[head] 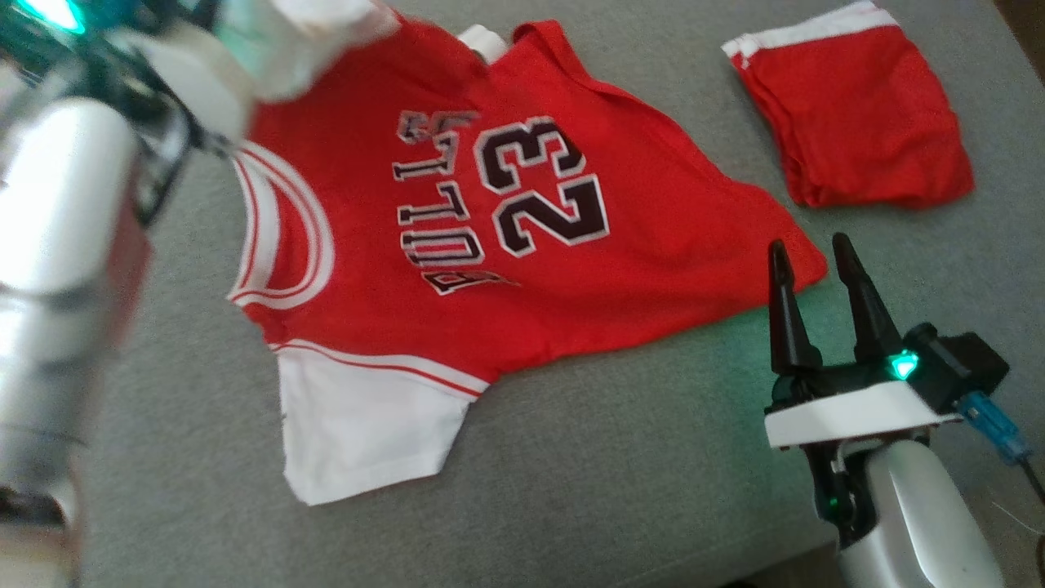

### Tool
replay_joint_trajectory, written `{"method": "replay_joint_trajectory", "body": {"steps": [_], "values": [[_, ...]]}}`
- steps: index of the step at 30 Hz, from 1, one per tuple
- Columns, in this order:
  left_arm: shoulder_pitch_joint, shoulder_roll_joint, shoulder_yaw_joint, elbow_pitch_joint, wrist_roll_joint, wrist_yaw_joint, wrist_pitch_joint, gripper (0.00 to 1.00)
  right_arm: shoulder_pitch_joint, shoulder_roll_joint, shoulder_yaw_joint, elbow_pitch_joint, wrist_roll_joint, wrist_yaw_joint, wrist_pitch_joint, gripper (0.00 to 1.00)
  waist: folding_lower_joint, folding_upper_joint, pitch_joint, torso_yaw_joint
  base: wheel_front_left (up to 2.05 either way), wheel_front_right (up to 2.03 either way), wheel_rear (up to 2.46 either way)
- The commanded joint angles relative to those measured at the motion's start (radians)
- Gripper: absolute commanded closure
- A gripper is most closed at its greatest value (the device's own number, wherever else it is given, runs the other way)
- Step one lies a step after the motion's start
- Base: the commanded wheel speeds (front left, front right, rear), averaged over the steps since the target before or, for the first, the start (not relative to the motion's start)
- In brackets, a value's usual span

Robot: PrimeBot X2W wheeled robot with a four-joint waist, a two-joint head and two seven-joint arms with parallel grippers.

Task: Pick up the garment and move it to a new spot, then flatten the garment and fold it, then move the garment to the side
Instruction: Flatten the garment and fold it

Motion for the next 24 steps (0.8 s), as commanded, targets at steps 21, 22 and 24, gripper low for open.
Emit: {"method": "replay_joint_trajectory", "body": {"steps": [21,22,24], "values": [[-0.379,0.064,0.051,0.367,0.044,0.084,-0.112,0.0,-0.072,-0.006,0.079,-0.052,0.042,-0.001,-0.01,0.0,-0.0001,0.0,0.133,-0.085,0.0,0.0,0.0],[-0.378,0.058,0.048,0.381,0.041,0.078,-0.124,0.0,-0.073,-0.006,0.076,-0.053,0.038,-0.001,-0.01,0.0,-0.0001,0.0,0.131,-0.075,0.0,0.0,0.0],[-0.378,0.045,0.045,0.403,0.034,0.068,-0.148,0.0,-0.074,-0.006,0.068,-0.053,0.031,-0.001,-0.01,0.0,-0.0001,0.0,0.125,-0.055,0.0,0.0,0.0]]}}
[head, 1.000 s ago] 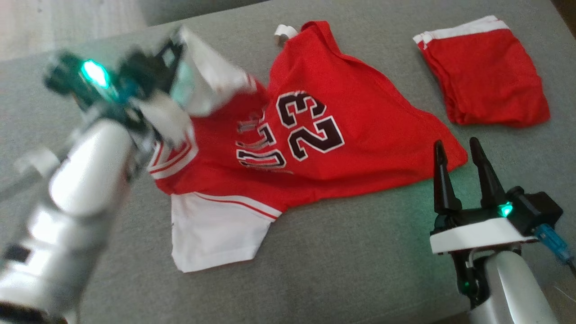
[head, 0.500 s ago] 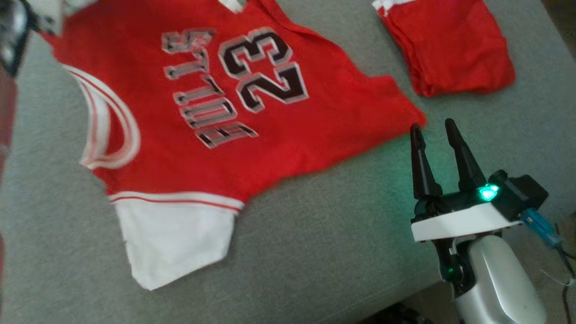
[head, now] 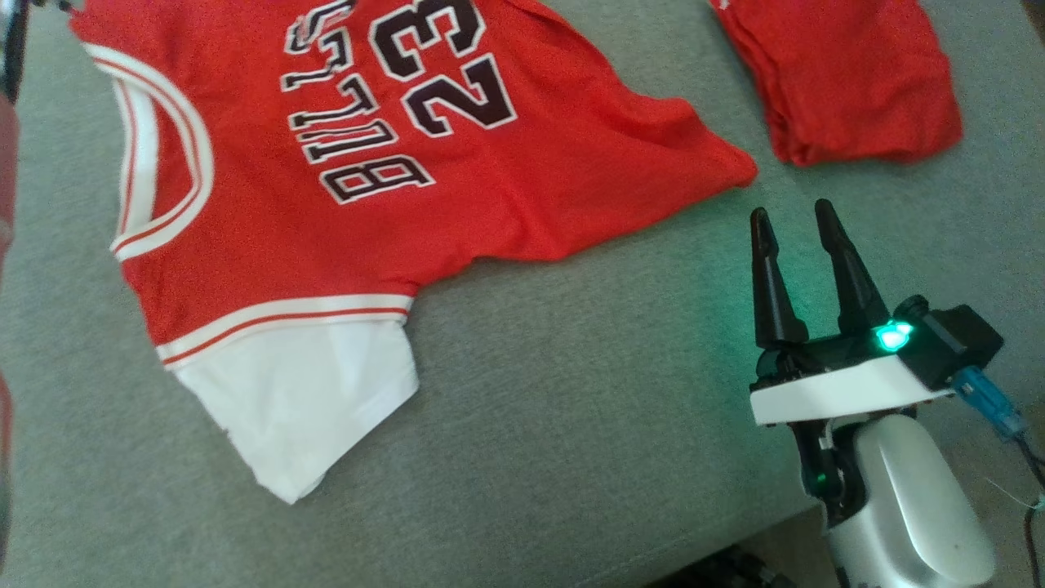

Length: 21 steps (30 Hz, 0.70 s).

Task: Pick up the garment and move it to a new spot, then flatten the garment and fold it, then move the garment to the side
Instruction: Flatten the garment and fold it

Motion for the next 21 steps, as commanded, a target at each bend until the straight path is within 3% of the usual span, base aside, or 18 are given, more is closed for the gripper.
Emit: {"method": "replay_joint_trajectory", "body": {"steps": [1,11,16,21], "values": [[-0.046,0.022,0.014,-0.011,-0.01,-0.011,-0.031,0.0,-0.023,-0.005,0.008,-0.033,-0.015,-0.001,-0.01,0.0,-0.0001,0.0,-0.01,0.034,0.0,0.0,0.0],[0.044,-0.042,0.015,-0.002,-0.061,-0.042,-0.189,0.0,-0.015,-0.005,-0.054,-0.031,-0.052,-0.001,-0.01,0.0,-0.0001,0.0,-0.089,0.164,0.0,0.0,0.0],[0.208,-0.086,0.03,-0.052,-0.11,-0.042,-0.253,0.0,0.009,-0.005,-0.101,-0.021,-0.086,-0.001,-0.01,0.0,-0.0001,0.0,-0.157,0.251,0.0,0.0,0.0],[0.435,-0.125,0.054,-0.165,-0.158,-0.006,-0.273,0.0,0.041,-0.005,-0.137,-0.009,-0.119,-0.001,-0.01,0.0,-0.0001,0.0,-0.217,0.323,0.0,0.0,0.0]]}}
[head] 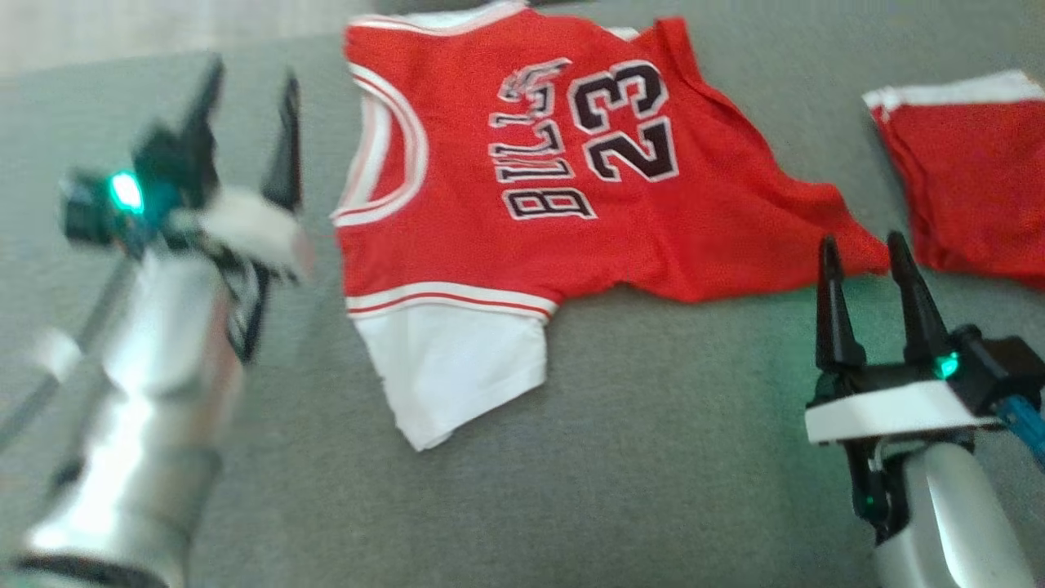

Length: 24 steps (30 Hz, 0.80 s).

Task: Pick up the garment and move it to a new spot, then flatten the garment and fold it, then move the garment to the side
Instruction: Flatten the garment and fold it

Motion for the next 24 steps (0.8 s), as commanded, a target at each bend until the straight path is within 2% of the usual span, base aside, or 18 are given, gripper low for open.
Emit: {"method": "replay_joint_trajectory", "body": {"steps": [1,7,11,18,24], "values": [[0.019,0.025,0.035,-0.055,-0.011,0.015,-0.009,0.0,0.003,-0.005,0.012,-0.026,-0.008,-0.001,-0.009,0.0,0.0001,0.0,-0.06,0.062,0.0,0.0,0.0],[0.308,-0.032,0.053,-0.212,-0.062,0.074,-0.012,0.0,0.056,-0.005,-0.015,-0.019,-0.019,-0.001,-0.009,0.0,0.0001,0.0,-0.11,0.105,0.0,0.0,0.0],[0.429,-0.054,0.055,-0.289,-0.083,0.101,-0.012,0.0,0.068,-0.005,-0.012,-0.015,-0.025,-0.001,-0.009,0.0,0.0001,0.0,-0.12,0.107,0.0,0.0,0.0],[0.465,-0.047,0.027,-0.346,-0.084,0.104,0.051,0.0,0.058,-0.005,0.016,-0.018,-0.024,-0.001,-0.009,0.0,0.0001,0.0,-0.107,0.065,0.0,0.0,0.0],[0.421,-0.024,0.02,-0.293,-0.098,0.097,0.162,0.0,0.044,-0.005,0.034,-0.027,-0.014,-0.001,-0.009,0.0,0.0001,0.0,-0.049,-0.008,0.0,0.0,0.0]]}}
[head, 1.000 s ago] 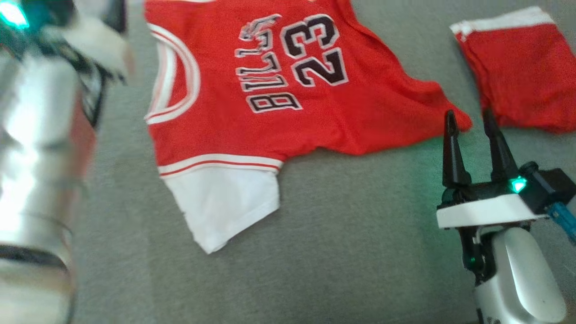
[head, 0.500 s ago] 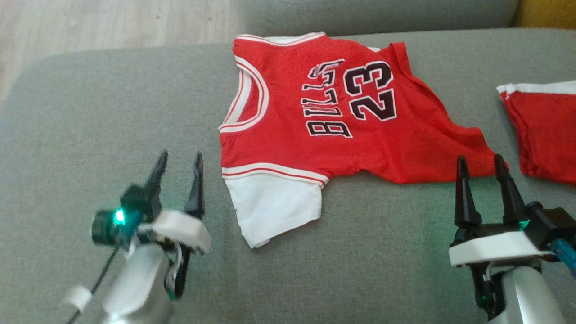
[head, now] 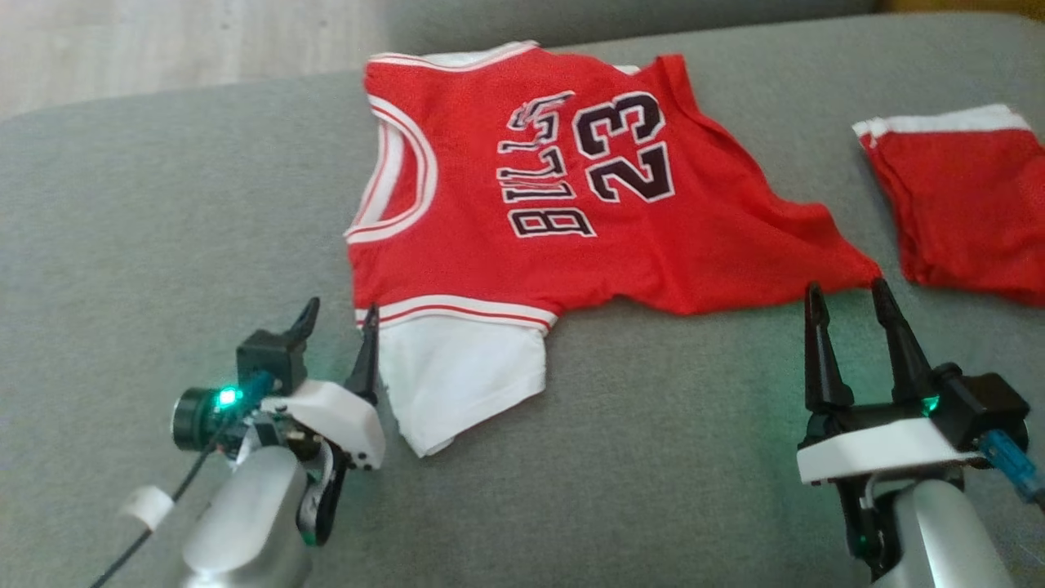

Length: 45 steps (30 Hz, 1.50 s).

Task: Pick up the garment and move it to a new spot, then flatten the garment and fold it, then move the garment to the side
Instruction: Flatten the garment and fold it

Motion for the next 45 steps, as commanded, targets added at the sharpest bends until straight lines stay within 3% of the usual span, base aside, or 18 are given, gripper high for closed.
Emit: {"method": "replay_joint_trajectory", "body": {"steps": [1,6,12,13,14,15,36,37,38,45], "values": [[-0.06,0.032,0.037,-0.008,-0.008,0.002,0.013,0.0,-0.041,-0.005,0.026,-0.037,0.002,-0.001,-0.009,0.0,-0.0001,-0.0001,0.032,-0.033,0.0,0.0,0.0],[-0.095,0.04,0.046,0.043,-0.022,0.001,0.053,0.0,-0.053,-0.005,0.031,-0.042,0.008,-0.001,-0.009,0.0,-0.0001,-0.0001,0.061,-0.062,0.0,0.0,0.0],[-0.131,0.039,0.042,0.116,-0.046,-0.029,0.098,0.0,-0.067,-0.005,0.036,-0.044,0.013,-0.001,-0.009,0.0,-0.0001,-0.0001,0.084,-0.086,0.0,0.0,0.0],[-0.136,0.041,0.038,0.129,-0.046,-0.035,0.108,0.53,-0.069,-0.005,0.036,-0.045,0.014,-0.001,-0.009,0.0,-0.0001,-0.0001,0.085,-0.088,0.0,0.0,0.0],[-0.142,0.043,0.037,0.14,-0.047,-0.037,0.113,0.97,-0.07,-0.005,0.035,-0.046,0.014,-0.001,-0.009,0.0,-0.0001,-0.0001,0.087,-0.089,0.0,0.0,0.0],[-0.148,0.045,0.037,0.149,-0.048,-0.04,0.114,1.0,-0.07,-0.005,0.035,-0.046,0.015,-0.001,-0.009,0.0,-0.0001,-0.0001,0.088,-0.09,0.0,0.0,0.0],[-0.303,0.084,0.046,0.254,0.003,-0.001,-0.138,1.0,-0.077,-0.005,0.036,-0.048,0.008,-0.001,-0.009,0.0,-0.0001,-0.0001,0.072,-0.053,0.0,0.0,0.0],[-0.304,0.082,0.043,0.262,0.005,-0.003,-0.142,0.62,-0.077,-0.005,0.036,-0.048,0.007,-0.001,-0.009,0.0,-0.0001,-0.0001,0.071,-0.05,0.0,0.0,0.0],[-0.303,0.08,0.043,0.268,0.004,-0.003,-0.145,0.0,-0.077,-0.005,0.036,-0.048,0.007,-0.001,-0.009,0.0,-0.0001,-0.0001,0.069,-0.048,0.0,0.0,0.0],[-0.251,0.061,0.052,0.231,0.0,0.012,-0.171,0.0,-0.061,-0.005,0.027,-0.049,0.003,-0.001,-0.009,0.0,-0.0001,-0.0001,0.036,-0.018,0.0,0.0,0.0]]}}
